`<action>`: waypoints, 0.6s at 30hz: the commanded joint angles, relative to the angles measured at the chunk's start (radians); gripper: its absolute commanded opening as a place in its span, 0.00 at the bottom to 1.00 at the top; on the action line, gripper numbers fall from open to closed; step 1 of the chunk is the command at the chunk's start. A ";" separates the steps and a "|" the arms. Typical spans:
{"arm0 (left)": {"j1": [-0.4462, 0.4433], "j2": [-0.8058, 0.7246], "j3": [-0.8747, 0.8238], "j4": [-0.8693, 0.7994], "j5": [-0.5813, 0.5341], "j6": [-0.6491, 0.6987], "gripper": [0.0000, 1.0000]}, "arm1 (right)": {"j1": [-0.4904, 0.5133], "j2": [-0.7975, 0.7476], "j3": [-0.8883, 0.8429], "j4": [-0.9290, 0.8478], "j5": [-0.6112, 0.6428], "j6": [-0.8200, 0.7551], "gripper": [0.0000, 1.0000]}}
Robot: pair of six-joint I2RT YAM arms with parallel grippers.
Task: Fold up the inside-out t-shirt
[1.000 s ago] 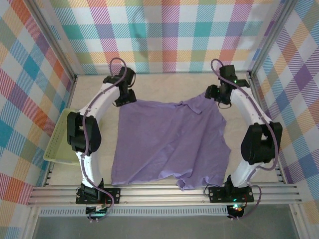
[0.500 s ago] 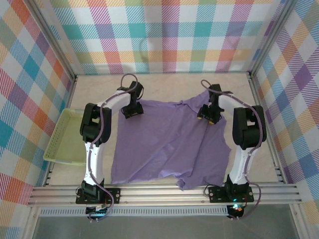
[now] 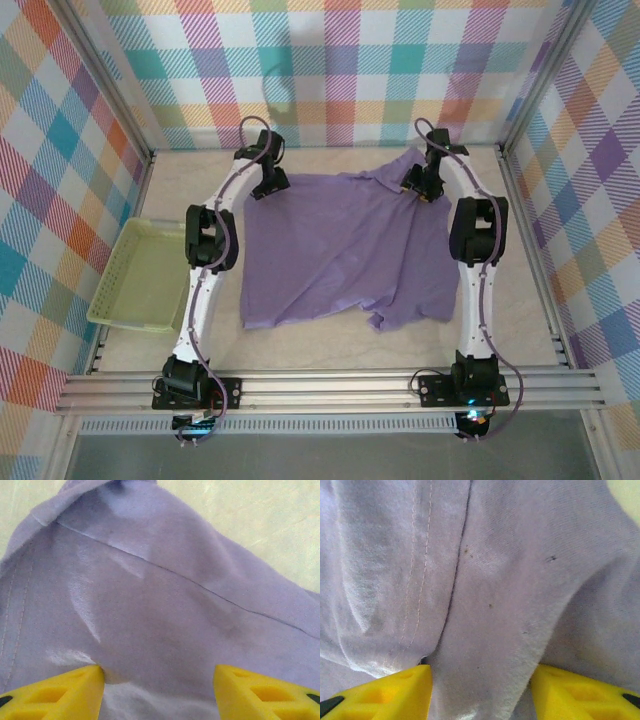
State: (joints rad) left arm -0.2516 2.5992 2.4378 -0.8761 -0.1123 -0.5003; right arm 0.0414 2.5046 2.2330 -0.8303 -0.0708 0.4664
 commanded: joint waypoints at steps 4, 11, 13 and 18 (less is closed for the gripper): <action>-0.005 -0.140 0.043 -0.172 -0.035 0.040 0.67 | -0.009 -0.194 -0.080 -0.079 0.013 -0.075 0.59; -0.067 -0.667 -0.675 -0.005 -0.120 -0.034 0.78 | -0.009 -0.681 -0.675 0.098 0.066 -0.049 0.64; -0.069 -0.777 -0.844 0.037 -0.127 -0.064 0.78 | -0.010 -0.771 -0.810 0.138 0.063 -0.035 0.65; -0.069 -0.958 -1.158 0.124 -0.107 -0.101 0.74 | -0.009 -0.915 -1.066 0.208 0.018 -0.017 0.65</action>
State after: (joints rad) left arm -0.3260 1.6596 1.4063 -0.8249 -0.2184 -0.5587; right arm 0.0357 1.5951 1.2728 -0.6777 -0.0265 0.4309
